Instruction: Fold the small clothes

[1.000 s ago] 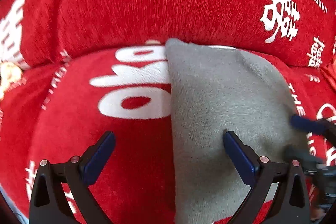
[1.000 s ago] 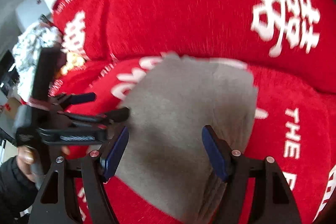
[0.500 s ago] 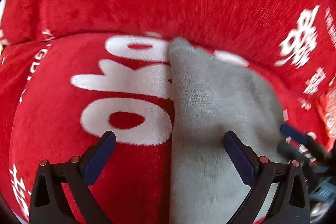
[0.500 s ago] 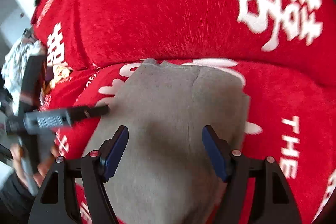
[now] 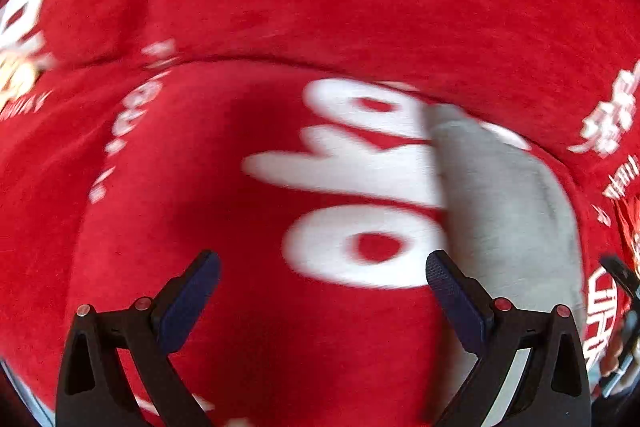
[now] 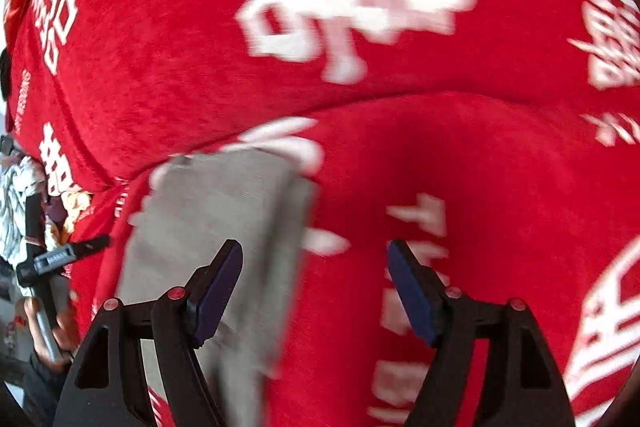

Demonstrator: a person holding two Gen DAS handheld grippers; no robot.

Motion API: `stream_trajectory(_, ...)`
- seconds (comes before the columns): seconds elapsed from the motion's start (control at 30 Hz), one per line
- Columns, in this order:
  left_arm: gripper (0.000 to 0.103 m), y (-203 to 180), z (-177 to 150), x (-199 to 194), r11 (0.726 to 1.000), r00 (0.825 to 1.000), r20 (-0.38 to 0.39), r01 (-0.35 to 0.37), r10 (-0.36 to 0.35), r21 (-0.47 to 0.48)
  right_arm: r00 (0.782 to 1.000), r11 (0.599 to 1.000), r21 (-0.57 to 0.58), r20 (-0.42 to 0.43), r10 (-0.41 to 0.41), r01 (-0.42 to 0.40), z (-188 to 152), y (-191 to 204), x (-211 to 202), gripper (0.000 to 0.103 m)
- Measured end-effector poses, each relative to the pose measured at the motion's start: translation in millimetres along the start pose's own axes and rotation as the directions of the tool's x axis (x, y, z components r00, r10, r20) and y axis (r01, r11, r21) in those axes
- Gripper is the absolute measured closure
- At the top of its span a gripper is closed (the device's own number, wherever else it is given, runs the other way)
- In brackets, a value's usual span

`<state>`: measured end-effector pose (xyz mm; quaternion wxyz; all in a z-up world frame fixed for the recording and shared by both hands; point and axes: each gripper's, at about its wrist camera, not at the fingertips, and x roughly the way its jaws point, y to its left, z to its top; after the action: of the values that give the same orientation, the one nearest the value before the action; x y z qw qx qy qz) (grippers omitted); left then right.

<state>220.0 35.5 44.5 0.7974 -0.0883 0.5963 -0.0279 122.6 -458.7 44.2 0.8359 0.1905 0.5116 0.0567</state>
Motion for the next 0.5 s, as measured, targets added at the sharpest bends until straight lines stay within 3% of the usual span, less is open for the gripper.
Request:
stream_trajectory(0.07, 0.0, 28.7, -11.4, 1.1, 0.997, 1.0, -0.015, 0.016, -0.017, -0.074, 1.0, 0.999, 0.044, -0.004, 0.013, -0.013, -10.1, -21.0, -9.5, 0.024)
stream_trajectory(0.2, 0.0, 36.2, -34.9, 4.5, 0.979, 0.986, -0.018, 0.164, -0.167, -0.118, 0.988, 0.984, 0.098, -0.011, 0.151, -0.149, -26.9, -19.1, -7.4, 0.024)
stream_trajectory(0.3, 0.0, -0.7, -58.0, 10.2, 0.969, 0.968, -0.049, 0.243, -0.245, -0.038, 0.971, 0.971, 0.07, -0.057, 0.233, -0.229, -35.3, 12.4, 10.8, 0.024)
stream_trajectory(0.5, 0.0, -76.4, -76.2, 27.1, 0.94, 0.937, -0.11, 0.337, -0.33, 0.048, 0.955, 0.968, 0.03, -0.161, 0.249, -0.248, -44.3, 63.6, 58.9, 0.024)
